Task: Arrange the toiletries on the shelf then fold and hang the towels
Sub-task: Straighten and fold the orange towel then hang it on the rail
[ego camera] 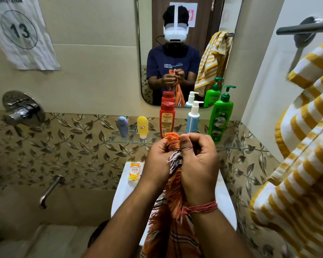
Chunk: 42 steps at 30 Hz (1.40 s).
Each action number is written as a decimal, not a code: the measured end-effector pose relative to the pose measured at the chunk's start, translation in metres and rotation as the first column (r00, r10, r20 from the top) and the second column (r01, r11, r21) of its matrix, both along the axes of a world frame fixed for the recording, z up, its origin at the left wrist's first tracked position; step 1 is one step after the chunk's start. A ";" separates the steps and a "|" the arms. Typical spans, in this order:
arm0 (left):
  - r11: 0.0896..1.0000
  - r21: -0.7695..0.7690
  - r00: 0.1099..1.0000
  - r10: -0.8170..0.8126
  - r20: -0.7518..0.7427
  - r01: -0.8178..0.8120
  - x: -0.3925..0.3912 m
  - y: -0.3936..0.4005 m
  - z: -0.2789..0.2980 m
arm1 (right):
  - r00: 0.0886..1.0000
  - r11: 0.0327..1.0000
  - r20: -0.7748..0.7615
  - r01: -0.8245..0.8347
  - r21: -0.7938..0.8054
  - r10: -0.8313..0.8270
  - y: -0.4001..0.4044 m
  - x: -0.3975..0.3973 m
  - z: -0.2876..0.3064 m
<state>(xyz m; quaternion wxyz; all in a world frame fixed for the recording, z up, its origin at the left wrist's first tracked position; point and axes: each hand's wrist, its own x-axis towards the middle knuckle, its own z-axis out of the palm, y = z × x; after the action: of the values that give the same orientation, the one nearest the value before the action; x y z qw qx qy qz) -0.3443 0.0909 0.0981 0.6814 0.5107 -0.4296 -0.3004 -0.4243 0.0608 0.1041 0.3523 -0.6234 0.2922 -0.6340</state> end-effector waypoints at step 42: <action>0.989 -0.075 0.925 -0.147 -0.349 0.129 -0.004 0.002 -0.002 | 0.973 0.984 -0.142 0.179 -0.021 -0.180 -0.012 0.001 -0.013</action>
<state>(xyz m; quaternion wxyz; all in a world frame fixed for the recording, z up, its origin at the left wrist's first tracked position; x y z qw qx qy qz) -0.3484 0.0929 0.0962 0.7372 0.3995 -0.3426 -0.4238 -0.4230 0.0492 0.0911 0.2691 -0.6396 0.3694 -0.6181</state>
